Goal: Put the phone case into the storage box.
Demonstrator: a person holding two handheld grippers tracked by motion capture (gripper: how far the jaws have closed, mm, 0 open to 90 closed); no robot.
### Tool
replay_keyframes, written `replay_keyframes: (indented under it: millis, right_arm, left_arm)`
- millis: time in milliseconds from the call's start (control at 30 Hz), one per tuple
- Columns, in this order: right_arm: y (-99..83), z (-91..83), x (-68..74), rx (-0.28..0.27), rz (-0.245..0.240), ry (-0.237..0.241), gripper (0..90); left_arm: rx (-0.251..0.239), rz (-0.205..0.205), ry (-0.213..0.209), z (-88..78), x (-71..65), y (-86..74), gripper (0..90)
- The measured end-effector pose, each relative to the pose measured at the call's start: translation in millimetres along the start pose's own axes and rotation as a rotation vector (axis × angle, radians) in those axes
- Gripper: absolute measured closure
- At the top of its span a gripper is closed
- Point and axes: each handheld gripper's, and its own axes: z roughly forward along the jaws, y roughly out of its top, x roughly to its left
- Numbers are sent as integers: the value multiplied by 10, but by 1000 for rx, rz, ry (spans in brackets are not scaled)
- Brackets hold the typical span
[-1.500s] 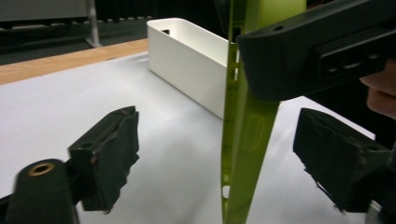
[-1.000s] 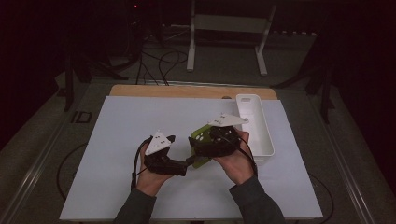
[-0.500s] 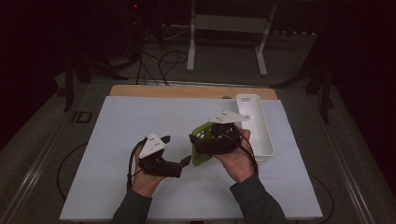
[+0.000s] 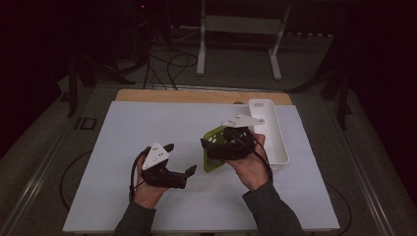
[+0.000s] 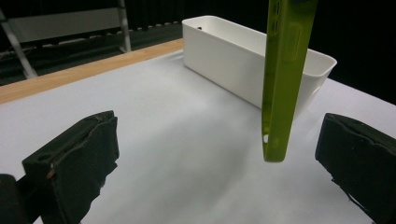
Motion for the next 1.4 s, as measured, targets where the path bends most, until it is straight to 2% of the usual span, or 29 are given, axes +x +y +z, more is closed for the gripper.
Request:
replay_keyframes:
  millis: [233, 533, 833, 1400]
  right_arm:
    - [42, -10, -25, -8, 9, -5, 155]
    - [81, -12, -96, -9, 22, -22, 155]
    - [99, 7, -179, -3, 38, -41, 155]
    - [153, -21, -288, -9, 50, -74, 154]
  left_arm:
    - [-3, 8, 21, -71, 43, -40, 0]
    - [-25, -5, 24, -151, 116, -97, 12]
    - [-23, -8, 32, -190, 160, -151, 14]
    - [-40, -10, 76, -300, 256, -241, 0]
